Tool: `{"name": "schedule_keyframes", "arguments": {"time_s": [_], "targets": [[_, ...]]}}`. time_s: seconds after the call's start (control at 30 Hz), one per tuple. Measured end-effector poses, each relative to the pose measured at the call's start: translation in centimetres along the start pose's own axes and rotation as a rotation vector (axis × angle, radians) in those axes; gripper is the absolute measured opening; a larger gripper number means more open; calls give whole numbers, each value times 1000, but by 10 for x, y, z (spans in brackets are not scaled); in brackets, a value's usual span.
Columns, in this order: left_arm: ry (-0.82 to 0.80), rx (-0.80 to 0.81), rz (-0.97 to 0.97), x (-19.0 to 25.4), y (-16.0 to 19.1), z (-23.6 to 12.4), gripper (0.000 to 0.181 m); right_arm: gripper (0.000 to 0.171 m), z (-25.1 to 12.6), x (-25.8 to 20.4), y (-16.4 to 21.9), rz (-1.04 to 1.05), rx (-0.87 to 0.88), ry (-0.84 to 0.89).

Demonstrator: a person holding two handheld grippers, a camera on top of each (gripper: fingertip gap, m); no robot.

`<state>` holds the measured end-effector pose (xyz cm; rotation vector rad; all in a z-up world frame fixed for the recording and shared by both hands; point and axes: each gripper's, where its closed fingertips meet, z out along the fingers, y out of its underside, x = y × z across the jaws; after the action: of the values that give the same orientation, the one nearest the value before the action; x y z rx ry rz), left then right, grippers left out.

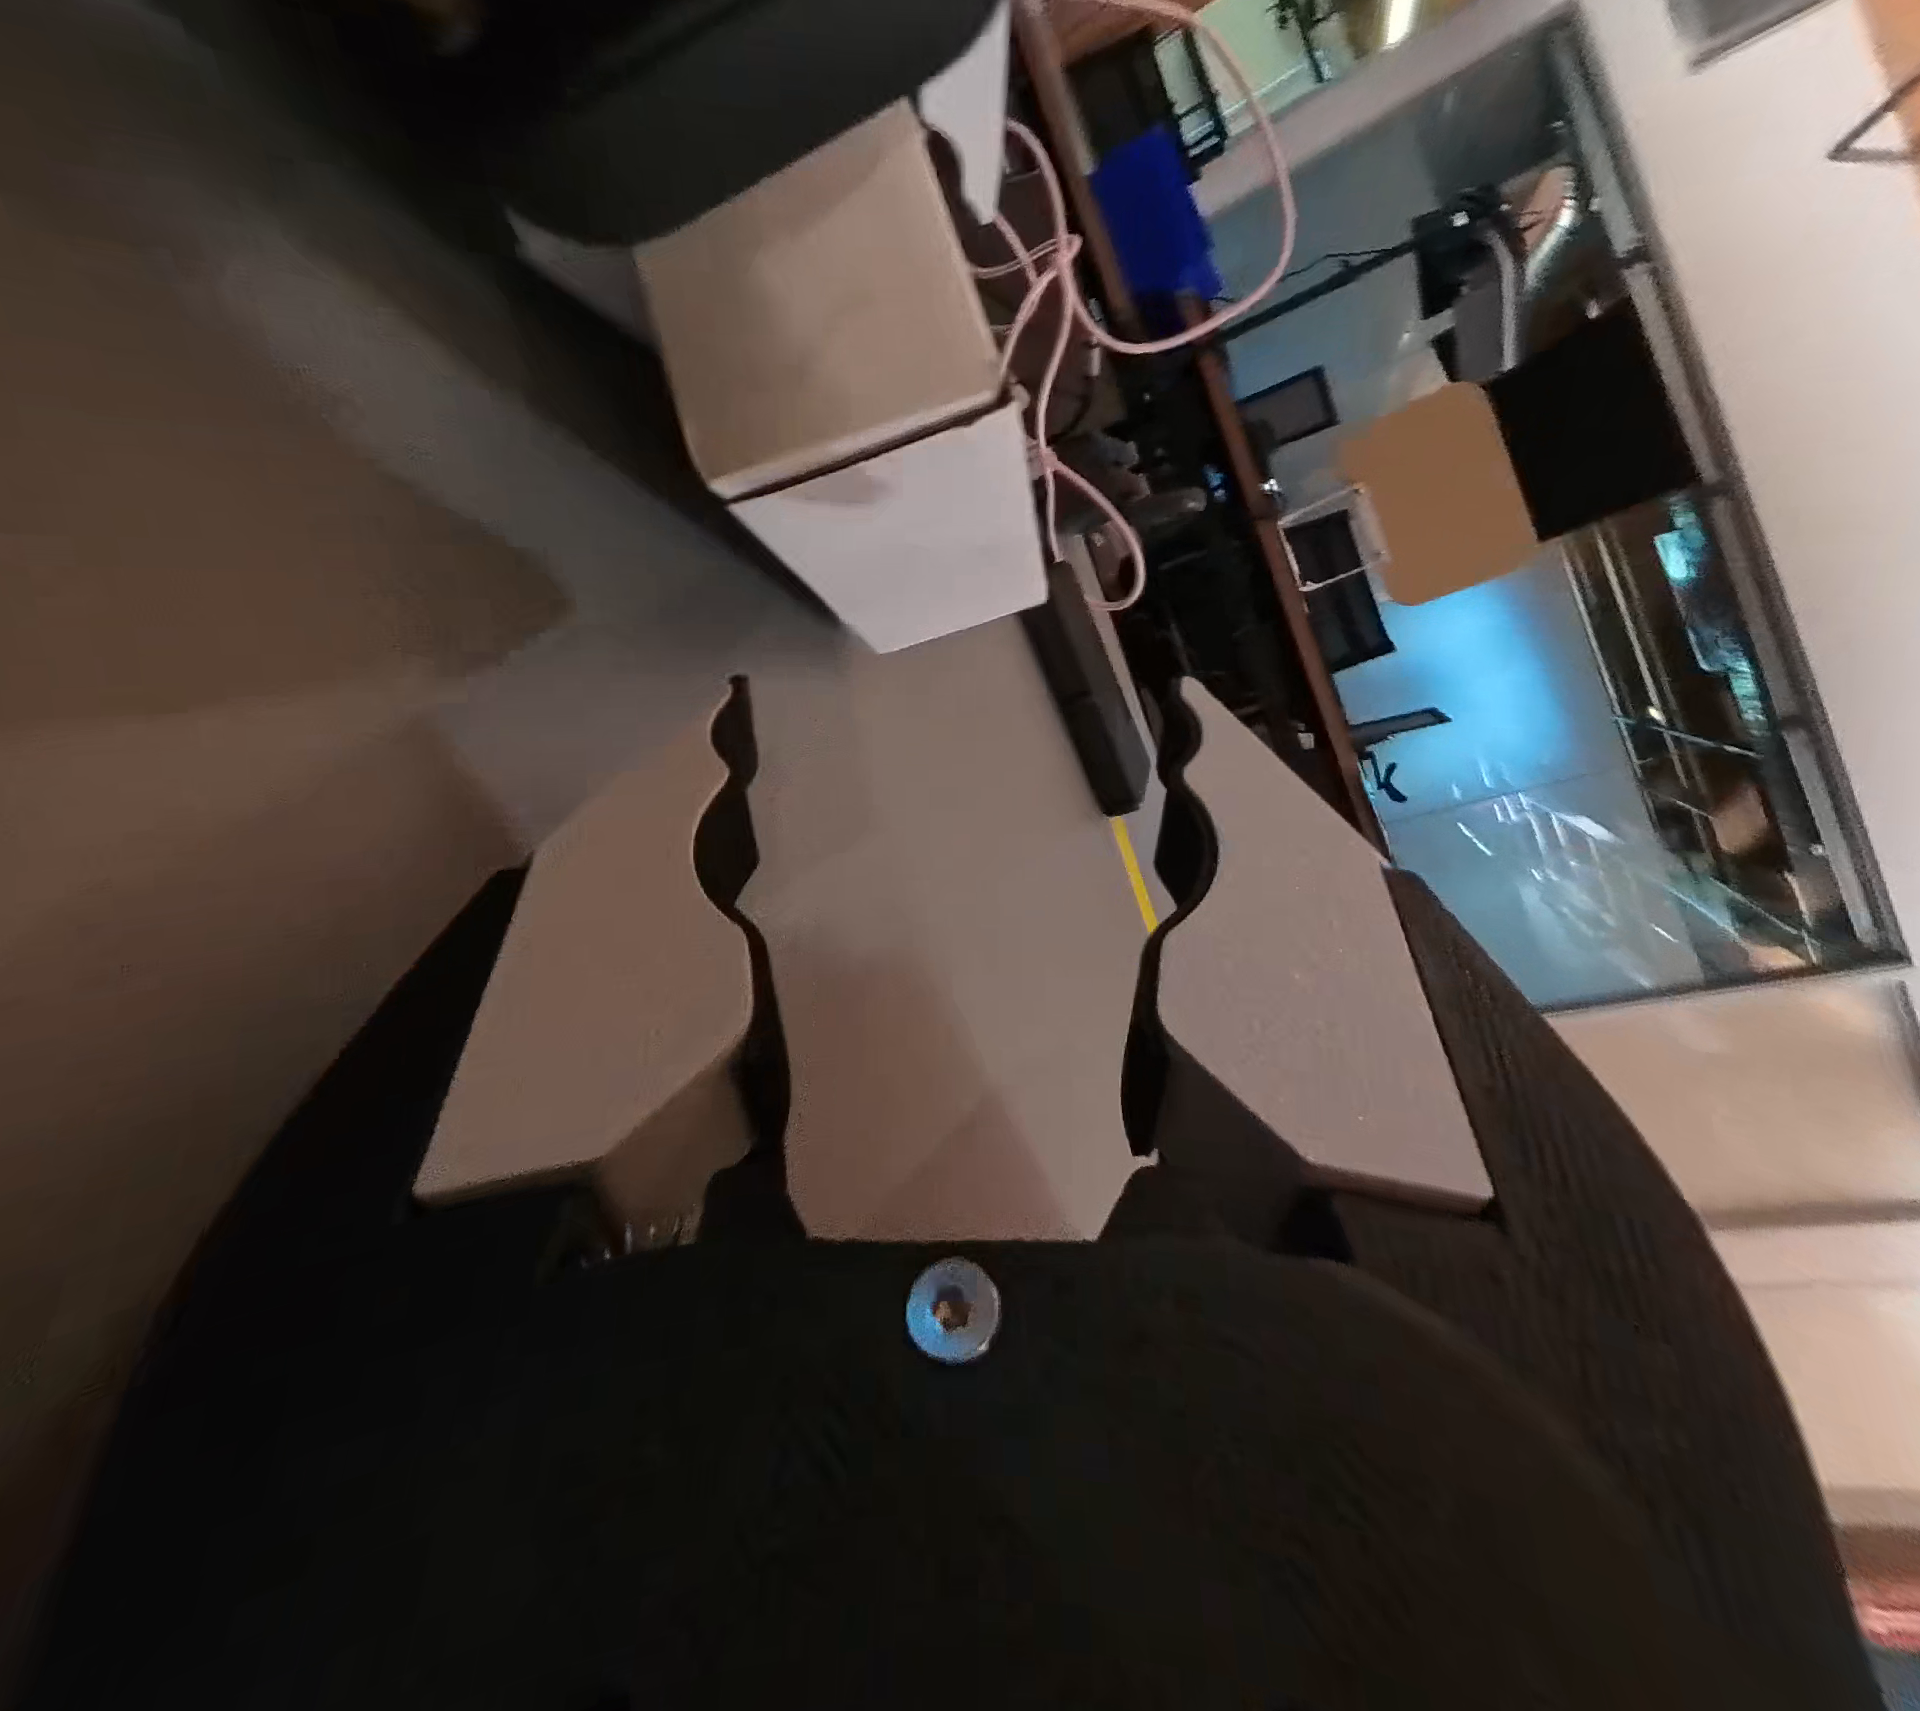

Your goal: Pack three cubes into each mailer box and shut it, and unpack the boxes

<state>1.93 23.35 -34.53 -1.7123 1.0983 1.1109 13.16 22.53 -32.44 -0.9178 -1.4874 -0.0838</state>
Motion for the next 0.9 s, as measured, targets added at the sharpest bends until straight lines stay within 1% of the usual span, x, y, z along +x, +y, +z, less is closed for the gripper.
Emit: {"name": "schedule_keyframes", "arguments": {"time_s": [0.1, 0.2, 0.27, 0.33, 0.4, 0.43, 0.5, 0.63, 0.67, 0.7, 0.73, 0.77, 0.83, 0.9], "targets": [[26, 0, -66, -1, 0, 0, 80, 80, 6, -8, 4, -15, -29, -46], [95, 10, -103, -2, -1, -8, 92, 81, 6, -12, 8, -7, -46, -87], [207, 63, -194, 3, -7, -19, 102, 81, 5, -13, 9, 7, -55, -112], [374, 163, -317, 11, -18, -32, 119, 81, 5, -14, 9, 34, -57, -140], [502, 273, -422, 15, -27, -46, 121, 82, 4, -14, 7, 48, -54, -160], [530, 315, -453, 15, -28, -51, 120, 82, 3, -15, 7, 47, -59, -170], [539, 400, -457, 15, -27, -60, 119, 82, 2, -16, 7, 43, -68, -186], [369, 566, -420, 4, -9, -75, 111, 82, -3, -14, 0, 37, -71, -199], [351, 613, -415, 4, -5, -81, 110, 82, -4, -11, -3, 27, -69, -188], [363, 650, -396, 8, 0, -87, 113, 81, -5, -10, -8, 14, -63, -180], [383, 678, -375, 13, 4, -92, 121, 80, -6, -10, -13, 7, -48, -181], [408, 690, -364, 18, 10, -95, 121, 79, -6, -11, -20, 9, -27, -187], [436, 660, -392, 21, 20, -93, 117, 79, -6, -17, -31, 22, 9, -211], [460, 637, -418, 19, 25, -91, 119, 79, -6, -21, -38, 58, 32, -244]]}}
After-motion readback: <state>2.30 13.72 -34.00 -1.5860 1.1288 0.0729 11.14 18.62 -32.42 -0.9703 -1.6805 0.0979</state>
